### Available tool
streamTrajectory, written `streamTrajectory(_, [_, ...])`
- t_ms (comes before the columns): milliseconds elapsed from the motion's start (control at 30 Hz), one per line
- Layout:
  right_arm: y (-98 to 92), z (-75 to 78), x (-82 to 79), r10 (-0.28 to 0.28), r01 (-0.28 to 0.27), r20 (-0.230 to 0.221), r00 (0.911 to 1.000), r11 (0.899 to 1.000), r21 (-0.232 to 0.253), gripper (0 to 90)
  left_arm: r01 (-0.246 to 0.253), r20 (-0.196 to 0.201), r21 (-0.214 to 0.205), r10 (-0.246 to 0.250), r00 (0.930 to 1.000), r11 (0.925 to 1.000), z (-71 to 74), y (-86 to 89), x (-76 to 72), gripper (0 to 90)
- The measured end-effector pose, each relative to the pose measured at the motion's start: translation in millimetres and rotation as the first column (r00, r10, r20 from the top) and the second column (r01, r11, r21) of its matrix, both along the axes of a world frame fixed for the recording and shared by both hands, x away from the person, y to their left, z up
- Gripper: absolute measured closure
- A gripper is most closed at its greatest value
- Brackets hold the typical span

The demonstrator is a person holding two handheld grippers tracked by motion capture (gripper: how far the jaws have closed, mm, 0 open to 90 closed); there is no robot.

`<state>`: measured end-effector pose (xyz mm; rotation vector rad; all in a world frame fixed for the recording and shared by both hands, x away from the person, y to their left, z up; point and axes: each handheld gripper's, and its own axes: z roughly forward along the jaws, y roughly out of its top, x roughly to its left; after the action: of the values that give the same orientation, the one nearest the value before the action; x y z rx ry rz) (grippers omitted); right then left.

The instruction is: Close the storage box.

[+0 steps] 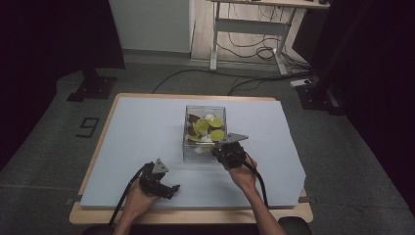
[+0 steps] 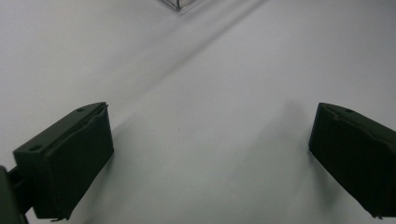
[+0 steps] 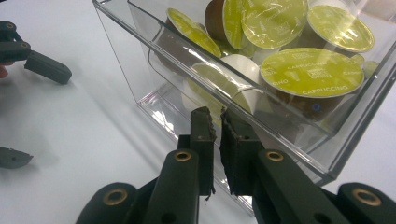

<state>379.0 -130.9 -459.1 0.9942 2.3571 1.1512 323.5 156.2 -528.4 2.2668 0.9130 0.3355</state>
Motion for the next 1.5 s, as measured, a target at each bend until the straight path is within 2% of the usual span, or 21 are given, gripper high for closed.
streamTrajectory(133, [-0.3,0.3,0.3,0.006,-0.006,-0.005,1.0,1.0,-0.002,81.9,-0.002,0.001,0.005,0.002,1.0,1.0,-0.3,-0.4,0.2,0.0])
streamTrajectory(300, [-0.1,0.4,-1.0,0.015,-0.015,-0.017,0.9997,1.0,-0.002,76.8,-0.002,0.0,0.008,0.002,1.0,1.0,-0.3,-0.5,0.1,0.0])
streamTrajectory(600, [2.4,0.0,-6.1,0.068,-0.07,-0.034,0.9971,0.996,-0.057,56.4,-0.002,0.002,0.007,0.002,1.0,1.0,-0.5,-0.4,0.0,0.0])
streamTrajectory(700, [1.8,0.3,-8.3,0.088,-0.09,-0.042,0.9953,0.994,-0.056,48.7,-0.002,0.002,0.007,0.002,1.0,1.0,-0.5,-0.5,-0.1,0.0])
streamTrajectory(867, [0.8,3.3,-13.8,0.112,-0.113,-0.025,0.9934,0.992,-0.058,39.4,-0.002,0.002,0.007,0.002,1.0,1.0,-0.5,-0.4,-0.1,0.0])
streamTrajectory(1033, [-6.0,7.9,-19.9,0.125,-0.125,-0.009,0.9921,0.99,-0.059,35.0,-0.002,0.003,0.007,0.002,1.0,1.0,-0.5,-0.4,0.0,0.0])
streamTrajectory(1500, [-27.9,12.8,-26.7,0.104,-0.103,-0.002,0.9946,0.993,-0.049,30.3,-0.003,0.002,0.005,0.003,1.0,1.0,-0.6,-0.5,0.0,0.0])
